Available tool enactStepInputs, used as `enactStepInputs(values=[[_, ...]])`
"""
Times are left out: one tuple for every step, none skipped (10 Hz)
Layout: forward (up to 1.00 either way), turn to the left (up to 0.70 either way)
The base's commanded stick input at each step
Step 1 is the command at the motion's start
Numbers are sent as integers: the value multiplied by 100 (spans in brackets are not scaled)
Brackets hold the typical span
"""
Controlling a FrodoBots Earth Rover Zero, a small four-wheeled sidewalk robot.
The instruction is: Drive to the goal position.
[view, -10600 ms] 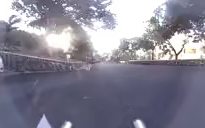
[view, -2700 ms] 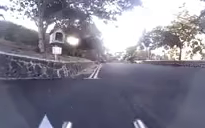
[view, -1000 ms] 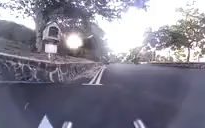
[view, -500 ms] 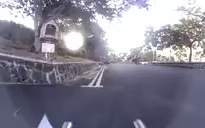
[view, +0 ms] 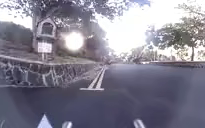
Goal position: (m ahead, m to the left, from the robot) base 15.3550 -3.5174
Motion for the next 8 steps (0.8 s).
enactStepInputs(values=[[50,-35],[50,-27],[50,-19],[50,-11],[50,-3],[50,-42],[50,-10],[50,-11]])
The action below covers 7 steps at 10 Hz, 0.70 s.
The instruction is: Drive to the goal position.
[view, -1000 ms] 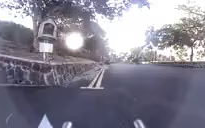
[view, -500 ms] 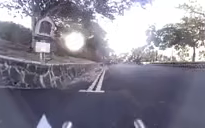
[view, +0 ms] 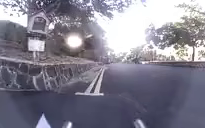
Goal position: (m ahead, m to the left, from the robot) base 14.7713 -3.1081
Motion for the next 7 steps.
enactStepInputs(values=[[50,-27],[50,-43],[50,-29],[50,0],[50,0],[50,-29],[50,-50]])
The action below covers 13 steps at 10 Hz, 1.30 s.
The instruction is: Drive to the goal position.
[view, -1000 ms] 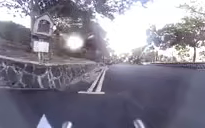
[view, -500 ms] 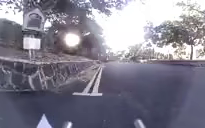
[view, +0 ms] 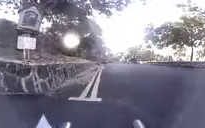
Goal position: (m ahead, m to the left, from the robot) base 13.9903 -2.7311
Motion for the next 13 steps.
enactStepInputs(values=[[50,-50],[50,-1],[50,-18],[50,-37],[50,-43],[50,-19],[50,0],[50,0],[50,-14],[50,-32],[50,-50],[50,-1],[50,0]])
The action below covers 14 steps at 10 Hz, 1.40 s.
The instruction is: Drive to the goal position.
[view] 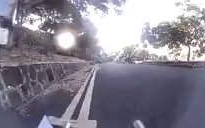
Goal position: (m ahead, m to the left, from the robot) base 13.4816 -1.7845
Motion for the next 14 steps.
enactStepInputs(values=[[50,0],[50,0],[50,0],[50,-19],[50,-44],[50,-27],[50,-10],[50,0],[50,0],[50,0],[50,-2],[50,-14],[50,-29],[50,-44]])
